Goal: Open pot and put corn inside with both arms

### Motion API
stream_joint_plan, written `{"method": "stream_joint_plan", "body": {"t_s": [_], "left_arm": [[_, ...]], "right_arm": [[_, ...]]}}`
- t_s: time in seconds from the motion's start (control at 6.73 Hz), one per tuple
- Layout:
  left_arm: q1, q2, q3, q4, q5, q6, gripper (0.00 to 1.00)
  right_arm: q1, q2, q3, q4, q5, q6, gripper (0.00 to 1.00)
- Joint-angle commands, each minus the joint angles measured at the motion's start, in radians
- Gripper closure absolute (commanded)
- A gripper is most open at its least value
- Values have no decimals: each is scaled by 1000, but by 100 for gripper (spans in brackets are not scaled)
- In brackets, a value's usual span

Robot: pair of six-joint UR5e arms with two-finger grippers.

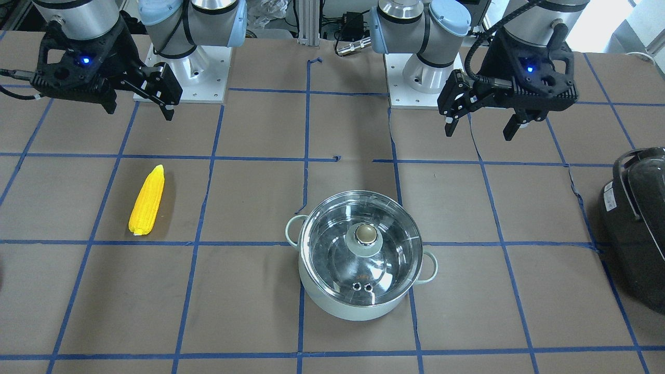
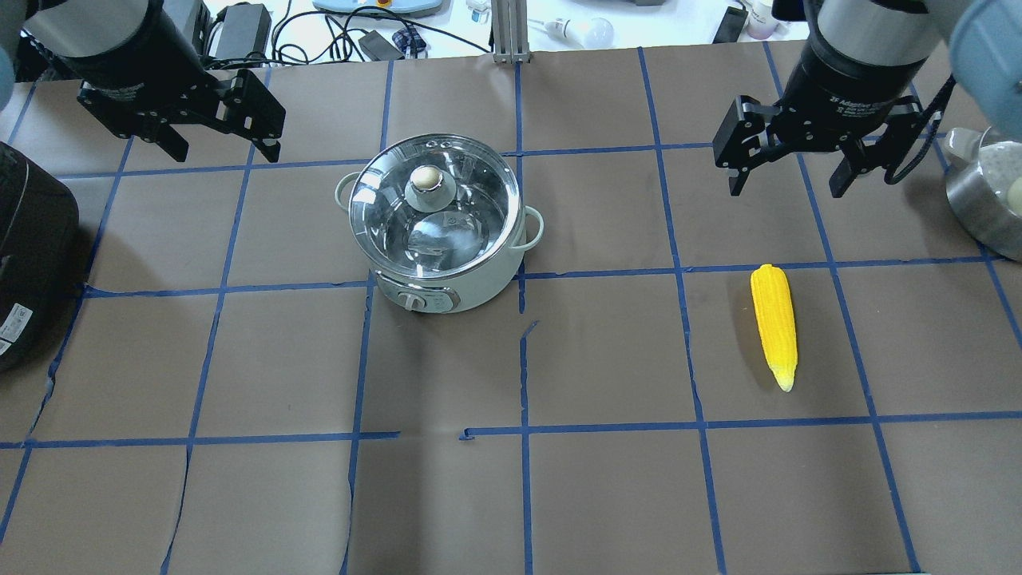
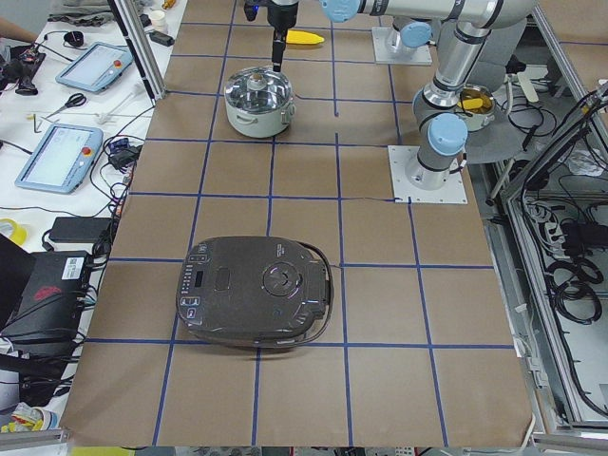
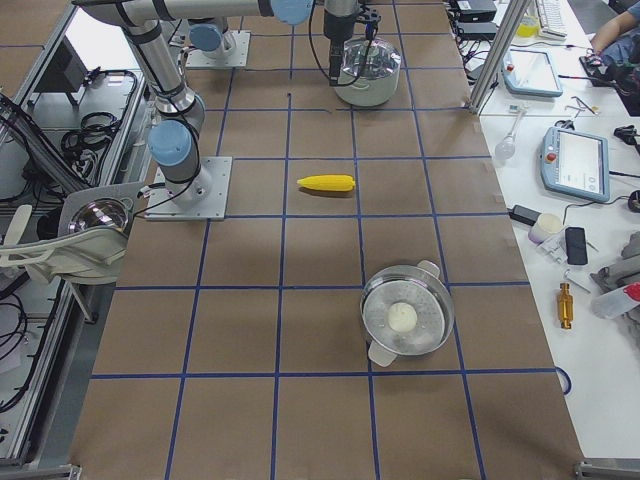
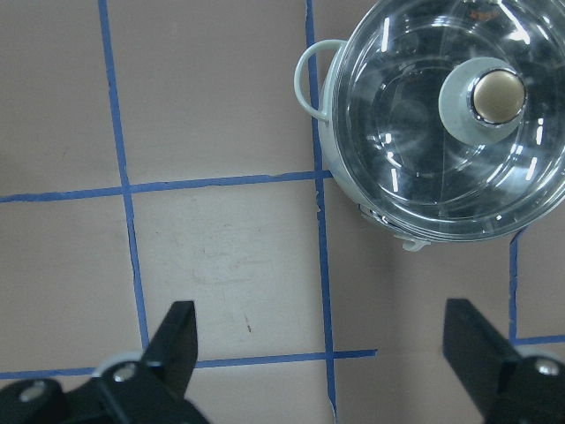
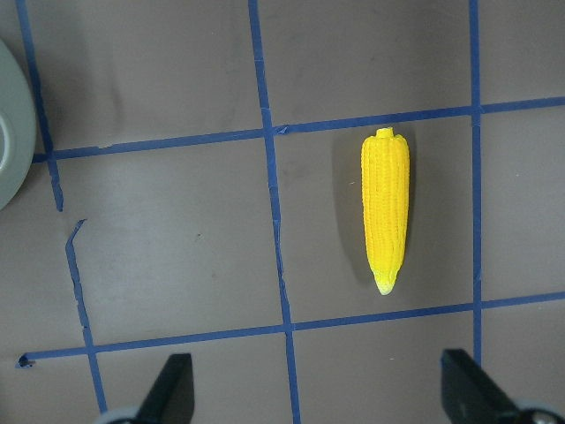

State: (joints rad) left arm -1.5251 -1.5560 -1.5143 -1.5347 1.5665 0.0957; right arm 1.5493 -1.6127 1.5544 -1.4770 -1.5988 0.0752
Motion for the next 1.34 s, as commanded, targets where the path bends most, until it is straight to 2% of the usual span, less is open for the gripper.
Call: {"method": "stream_joint_plan", "body": {"t_s": [0.0,0.3,0.45,0.59,1.19], "left_arm": [[-120,-44,11,14,7,-142,0],[-202,-154,29,83,18,-210,0],[-239,-220,32,208,-9,-311,0],[-247,-280,34,229,-8,-327,0],[-273,-377,32,324,1,-349,0]], "right_arm": [[0,1,1,0,-9,0,0],[0,-1,1,0,-10,0,0],[0,-1,1,0,-10,0,0],[0,1,1,0,-12,0,0],[-6,2,1,11,-19,14,0]]}}
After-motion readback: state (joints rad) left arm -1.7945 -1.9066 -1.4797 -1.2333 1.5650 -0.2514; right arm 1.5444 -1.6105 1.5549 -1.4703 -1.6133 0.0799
